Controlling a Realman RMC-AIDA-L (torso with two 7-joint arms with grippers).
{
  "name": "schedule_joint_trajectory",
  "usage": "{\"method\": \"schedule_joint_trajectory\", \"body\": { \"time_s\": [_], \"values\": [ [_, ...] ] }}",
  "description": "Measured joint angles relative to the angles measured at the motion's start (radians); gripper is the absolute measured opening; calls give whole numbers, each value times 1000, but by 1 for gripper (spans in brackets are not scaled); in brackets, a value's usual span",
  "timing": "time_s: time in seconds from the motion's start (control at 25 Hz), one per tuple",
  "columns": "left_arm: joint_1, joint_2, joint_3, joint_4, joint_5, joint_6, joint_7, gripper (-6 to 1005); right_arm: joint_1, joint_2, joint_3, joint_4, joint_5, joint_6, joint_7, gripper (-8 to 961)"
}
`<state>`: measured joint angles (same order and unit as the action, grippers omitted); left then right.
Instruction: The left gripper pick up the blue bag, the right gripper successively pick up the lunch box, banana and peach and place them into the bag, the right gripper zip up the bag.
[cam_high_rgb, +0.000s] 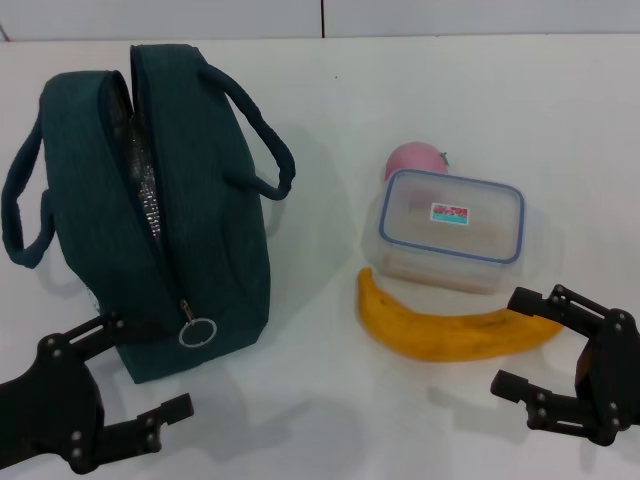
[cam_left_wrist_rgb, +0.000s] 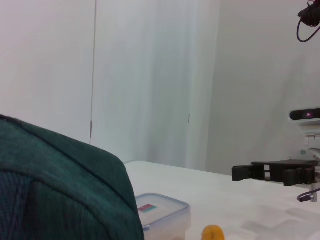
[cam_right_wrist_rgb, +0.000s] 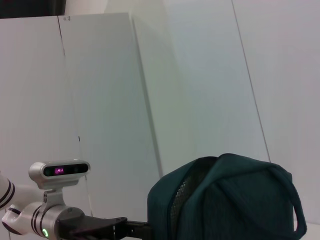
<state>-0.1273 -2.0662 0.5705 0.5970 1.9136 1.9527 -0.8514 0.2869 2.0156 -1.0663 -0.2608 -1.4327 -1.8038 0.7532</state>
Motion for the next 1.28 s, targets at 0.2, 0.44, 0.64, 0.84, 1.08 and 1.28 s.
{"method": "schedule_joint_trajectory", "body": {
  "time_s": [0.2, 0.44, 0.64, 0.84, 1.08, 1.28],
  "values": [
    [0, 0, -4, -1, -4, 20, -12, 840, 0, 0, 1, 0, 0, -2, 1, 857],
    [0, 4, -4, 3, -27, 39, -63, 839, 0, 0, 2, 0, 0, -3, 2, 857],
    [-5, 45, -3, 7, -187, 60, -388, 838, 0, 0, 1, 0, 0, -3, 5, 857],
    [-26, 100, -14, 28, -275, 59, -671, 837, 0, 0, 0, 0, 0, -2, 7, 857],
    [-70, 122, -101, 88, -281, 60, -869, 836, 0, 0, -3, 1, 0, 1, 9, 857],
    [-108, 147, -137, 184, -240, -16, -1071, 835, 6, 0, -4, 3, 0, 1, 10, 857]
  ]
}}
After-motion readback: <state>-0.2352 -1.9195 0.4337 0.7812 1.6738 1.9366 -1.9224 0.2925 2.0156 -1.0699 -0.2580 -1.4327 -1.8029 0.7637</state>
